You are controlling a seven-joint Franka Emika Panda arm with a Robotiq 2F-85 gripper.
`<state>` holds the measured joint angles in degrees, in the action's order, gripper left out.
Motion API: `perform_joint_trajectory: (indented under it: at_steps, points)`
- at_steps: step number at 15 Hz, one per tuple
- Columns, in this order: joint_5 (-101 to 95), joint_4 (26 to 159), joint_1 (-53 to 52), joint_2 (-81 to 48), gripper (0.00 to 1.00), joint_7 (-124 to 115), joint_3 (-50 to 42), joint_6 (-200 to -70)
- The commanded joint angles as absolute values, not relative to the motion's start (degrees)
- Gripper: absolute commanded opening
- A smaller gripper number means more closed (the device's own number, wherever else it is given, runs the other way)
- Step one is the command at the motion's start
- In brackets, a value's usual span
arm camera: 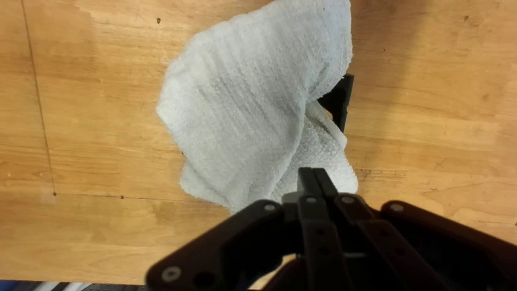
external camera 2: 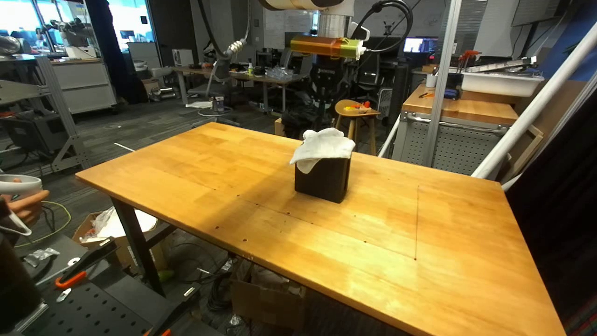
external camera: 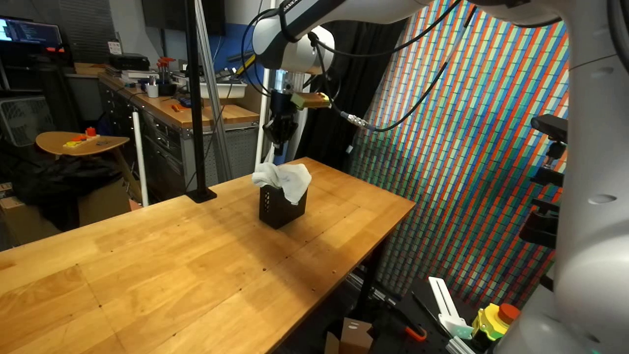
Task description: Put the towel in the box
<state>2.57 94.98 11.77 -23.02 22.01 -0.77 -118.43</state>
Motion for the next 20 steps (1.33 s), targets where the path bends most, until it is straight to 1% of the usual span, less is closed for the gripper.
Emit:
perform_joint_trajectory:
  at_steps: [1, 12, 20]
  points:
    - [1.86, 94.27, 11.42, -23.98, 0.00, 23.35, -1.45, -119.36]
    - [2.24, 92.92, 12.44, -31.34, 0.01, 24.85, -1.30, -119.39]
    - [2.03, 95.43, 13.07, -35.92, 0.01, 24.46, -1.14, -118.99]
